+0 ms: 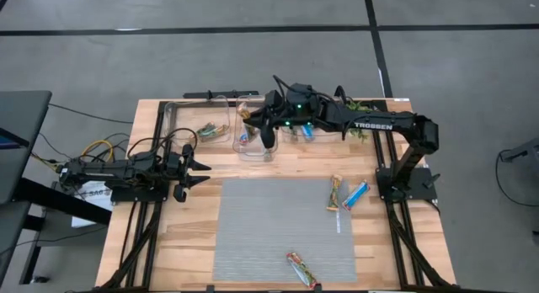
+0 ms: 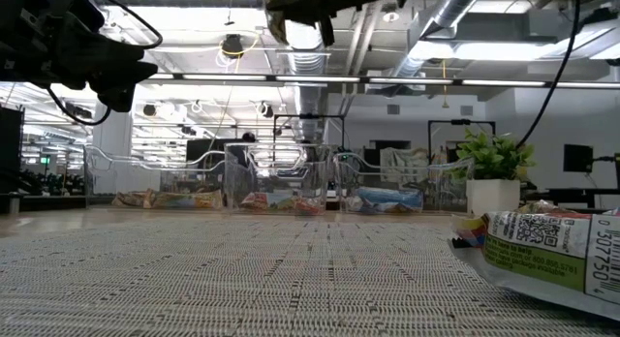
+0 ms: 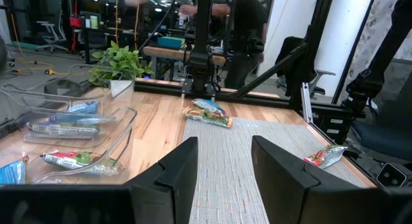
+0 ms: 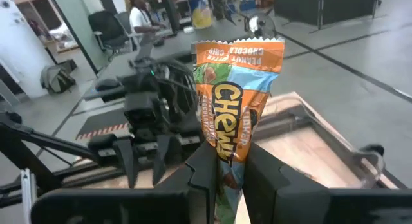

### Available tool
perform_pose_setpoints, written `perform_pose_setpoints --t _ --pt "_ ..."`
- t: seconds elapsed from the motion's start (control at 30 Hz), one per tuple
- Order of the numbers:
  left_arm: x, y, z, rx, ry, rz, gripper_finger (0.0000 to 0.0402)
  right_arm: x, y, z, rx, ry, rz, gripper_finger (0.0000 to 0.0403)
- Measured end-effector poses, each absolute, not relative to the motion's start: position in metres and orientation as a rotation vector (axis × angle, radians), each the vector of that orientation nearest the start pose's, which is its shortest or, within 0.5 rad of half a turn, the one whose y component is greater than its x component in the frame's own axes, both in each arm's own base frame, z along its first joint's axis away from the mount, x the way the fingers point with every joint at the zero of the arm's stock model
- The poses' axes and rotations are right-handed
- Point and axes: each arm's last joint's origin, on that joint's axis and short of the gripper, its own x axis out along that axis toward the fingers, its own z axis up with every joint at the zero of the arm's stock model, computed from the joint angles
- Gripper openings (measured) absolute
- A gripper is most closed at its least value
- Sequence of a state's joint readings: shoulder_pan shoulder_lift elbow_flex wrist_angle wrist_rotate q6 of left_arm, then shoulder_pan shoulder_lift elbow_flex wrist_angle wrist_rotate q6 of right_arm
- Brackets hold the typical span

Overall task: Pick and place Granola Bars by type
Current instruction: Put the yellow granola bar into the left transparent bin

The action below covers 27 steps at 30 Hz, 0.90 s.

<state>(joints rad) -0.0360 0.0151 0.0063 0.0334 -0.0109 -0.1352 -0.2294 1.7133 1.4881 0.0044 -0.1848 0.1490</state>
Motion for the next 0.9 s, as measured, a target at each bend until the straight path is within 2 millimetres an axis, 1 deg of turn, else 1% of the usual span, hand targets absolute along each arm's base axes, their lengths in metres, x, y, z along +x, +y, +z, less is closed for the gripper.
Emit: perform_pose_setpoints --t 0.07,0.17,0.2,0.33,0.37,0.53,0.67,0.73,0.77,0.83,0.9 --pt "0.098 -0.003 0.168 -0.134 -0.026 -0.010 0.0138 0.394 -0.084 0.352 0.190 0.197 -0.054 0.0047" --pt "0.098 0.001 0.171 -0.079 -0.058 0.102 0.0138 0.395 -0.082 0.353 0.202 0.199 -0.049 0.0047" --pt "0.098 0.001 0.172 -0.123 -0.079 0.112 0.0138 0.395 -0.080 0.354 0.204 0.197 -0.045 0.0047" --pt "0.097 0.001 0.181 -0.503 -0.192 0.070 0.0138 0.397 -0.073 0.354 0.202 0.198 -0.026 0.0047" --pt "0.096 0.001 0.183 -0.571 -0.210 0.065 0.0138 0.397 -0.071 0.354 0.203 0.200 -0.021 0.0047" --pt "0.095 0.005 0.187 -0.703 -0.290 0.187 0.0138 0.398 -0.064 0.354 0.203 0.200 -0.004 0.0047" --pt "0.092 0.010 0.191 -0.848 -0.403 0.314 0.0138 0.401 -0.061 0.351 0.211 0.206 0.003 0.0047" --pt "0.092 0.010 0.189 -0.916 -0.403 0.308 0.0138 0.401 -0.061 0.352 0.211 0.203 0.003 0.0047" --pt "0.093 0.009 0.189 -0.920 -0.391 0.285 0.0138 0.401 -0.061 0.352 0.210 0.197 0.004 0.0047" --pt "0.094 0.008 0.191 -0.895 -0.373 0.214 0.0138 0.402 -0.061 0.352 0.211 0.187 0.003 0.0047" --pt "0.096 0.006 0.197 -0.869 -0.396 0.144 0.0138 0.402 -0.061 0.353 0.209 0.177 0.002 0.0047"
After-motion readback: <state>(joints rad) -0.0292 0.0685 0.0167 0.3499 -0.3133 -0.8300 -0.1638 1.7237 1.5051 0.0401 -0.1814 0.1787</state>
